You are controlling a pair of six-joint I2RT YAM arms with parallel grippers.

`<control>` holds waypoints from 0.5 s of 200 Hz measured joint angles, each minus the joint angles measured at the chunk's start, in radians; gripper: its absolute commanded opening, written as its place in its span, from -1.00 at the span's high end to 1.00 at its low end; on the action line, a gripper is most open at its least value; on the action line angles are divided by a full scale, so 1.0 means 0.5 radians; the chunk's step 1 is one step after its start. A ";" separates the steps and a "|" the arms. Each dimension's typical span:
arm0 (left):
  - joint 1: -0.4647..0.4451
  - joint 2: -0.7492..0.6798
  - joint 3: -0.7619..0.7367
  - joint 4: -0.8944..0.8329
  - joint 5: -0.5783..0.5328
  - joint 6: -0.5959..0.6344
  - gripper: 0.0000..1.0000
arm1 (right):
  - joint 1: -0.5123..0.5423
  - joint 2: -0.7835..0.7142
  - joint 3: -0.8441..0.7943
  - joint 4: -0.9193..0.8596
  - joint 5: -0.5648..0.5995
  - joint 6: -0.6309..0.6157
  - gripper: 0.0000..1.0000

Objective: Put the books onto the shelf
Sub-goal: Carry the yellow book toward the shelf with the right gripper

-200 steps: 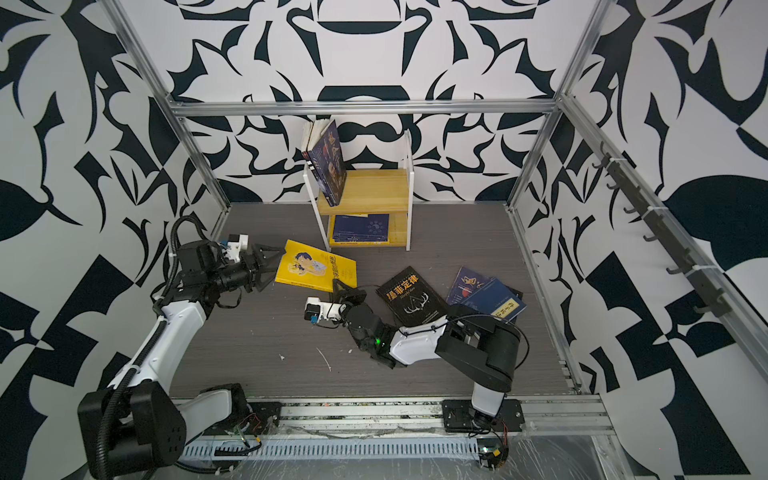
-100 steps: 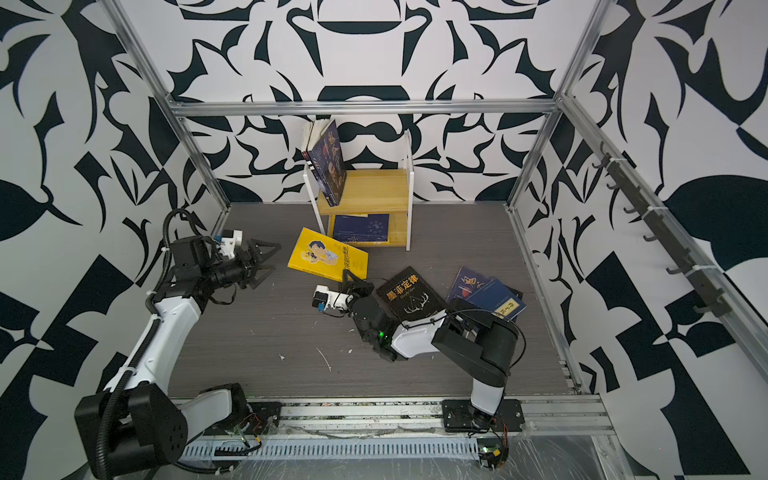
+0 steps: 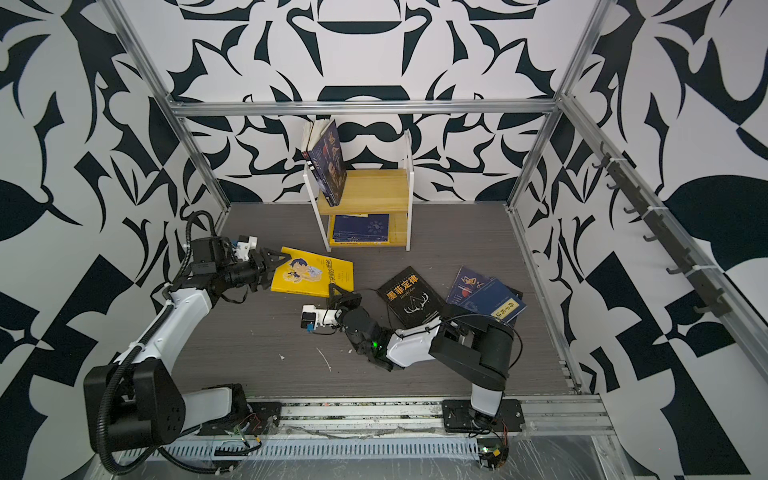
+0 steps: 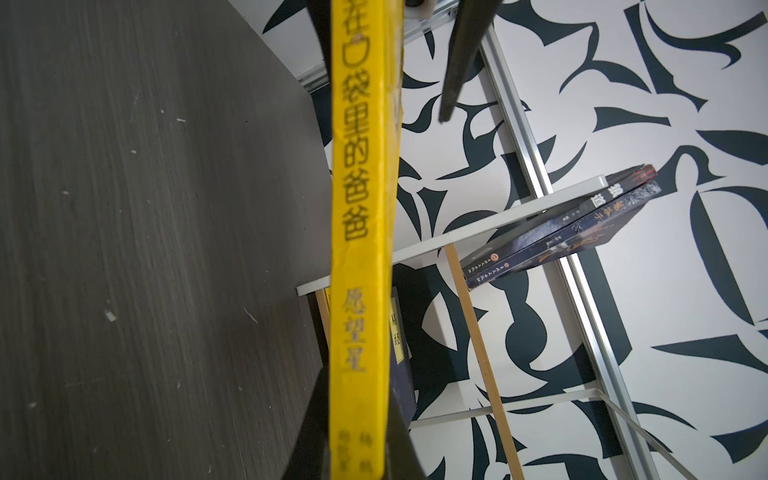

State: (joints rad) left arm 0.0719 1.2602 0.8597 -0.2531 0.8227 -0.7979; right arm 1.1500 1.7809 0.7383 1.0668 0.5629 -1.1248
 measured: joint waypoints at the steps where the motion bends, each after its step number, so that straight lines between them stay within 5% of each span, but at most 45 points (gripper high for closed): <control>1: 0.000 0.001 0.000 -0.002 0.000 0.002 0.19 | 0.001 0.001 0.000 0.000 0.000 -0.002 1.00; 29: 0.004 0.001 0.000 -0.034 -0.046 0.003 1.00 | 0.014 0.001 0.002 0.017 0.027 -0.034 0.87; 60: 0.003 -0.001 -0.001 -0.030 -0.060 -0.005 1.00 | 0.063 0.034 0.070 -0.007 0.109 -0.080 0.01; 100: 0.004 -0.033 -0.017 0.000 -0.127 -0.005 1.00 | 0.178 0.330 0.517 -0.092 0.430 -0.138 -0.26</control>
State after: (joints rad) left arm 0.0738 1.2438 0.8513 -0.2531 0.7593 -0.8005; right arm 1.2388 1.9461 0.9970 1.0206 0.7780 -1.1938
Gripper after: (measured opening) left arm 0.146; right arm 0.620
